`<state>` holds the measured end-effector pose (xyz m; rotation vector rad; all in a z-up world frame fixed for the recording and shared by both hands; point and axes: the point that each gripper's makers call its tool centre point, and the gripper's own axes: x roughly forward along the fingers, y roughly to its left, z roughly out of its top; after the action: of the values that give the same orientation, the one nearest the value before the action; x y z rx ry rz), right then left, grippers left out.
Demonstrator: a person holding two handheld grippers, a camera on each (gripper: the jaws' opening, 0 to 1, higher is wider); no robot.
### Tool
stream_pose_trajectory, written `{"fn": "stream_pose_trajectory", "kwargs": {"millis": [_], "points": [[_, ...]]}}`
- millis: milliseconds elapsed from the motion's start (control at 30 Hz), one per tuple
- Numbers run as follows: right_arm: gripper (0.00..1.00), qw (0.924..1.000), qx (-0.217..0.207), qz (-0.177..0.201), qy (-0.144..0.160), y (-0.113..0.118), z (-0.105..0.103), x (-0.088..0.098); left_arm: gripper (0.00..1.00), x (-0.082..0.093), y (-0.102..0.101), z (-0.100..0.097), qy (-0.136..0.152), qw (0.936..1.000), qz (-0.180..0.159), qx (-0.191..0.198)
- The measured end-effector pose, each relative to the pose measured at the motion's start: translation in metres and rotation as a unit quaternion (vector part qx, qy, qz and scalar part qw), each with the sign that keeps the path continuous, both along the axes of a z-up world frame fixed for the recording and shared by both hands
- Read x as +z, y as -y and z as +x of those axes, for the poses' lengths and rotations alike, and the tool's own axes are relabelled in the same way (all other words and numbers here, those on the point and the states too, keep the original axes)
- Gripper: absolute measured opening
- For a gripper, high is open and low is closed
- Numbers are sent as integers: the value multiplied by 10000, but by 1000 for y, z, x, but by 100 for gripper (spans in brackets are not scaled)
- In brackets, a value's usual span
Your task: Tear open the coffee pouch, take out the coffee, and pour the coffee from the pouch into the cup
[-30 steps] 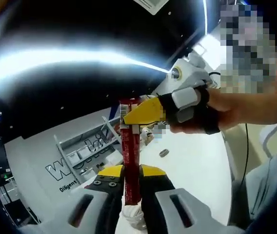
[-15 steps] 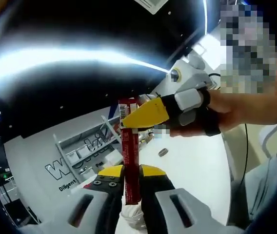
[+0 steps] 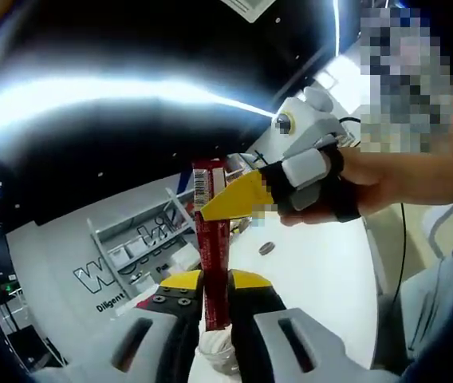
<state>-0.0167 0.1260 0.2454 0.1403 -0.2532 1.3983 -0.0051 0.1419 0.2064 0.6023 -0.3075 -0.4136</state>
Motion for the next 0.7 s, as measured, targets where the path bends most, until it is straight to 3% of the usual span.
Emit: {"fn": "stream_pose_trajectory", "kwargs": {"millis": [200,433,533,700], "points": [[20,9999,-24,-47,97,-5,1,-1,15,2,-1,0,5,10000,-34,-7],[18,9998,-124,109,91,3,6,4,15,-1,-2,2,-28,10000,-22,9],[5,9998,-143,115,115,5,7,6,15,-2,-3,3,-45,10000,-14,18],[3,9999,-127,80,42,6,8,5,16,-3,1,3,-64,10000,-19,-60]]}}
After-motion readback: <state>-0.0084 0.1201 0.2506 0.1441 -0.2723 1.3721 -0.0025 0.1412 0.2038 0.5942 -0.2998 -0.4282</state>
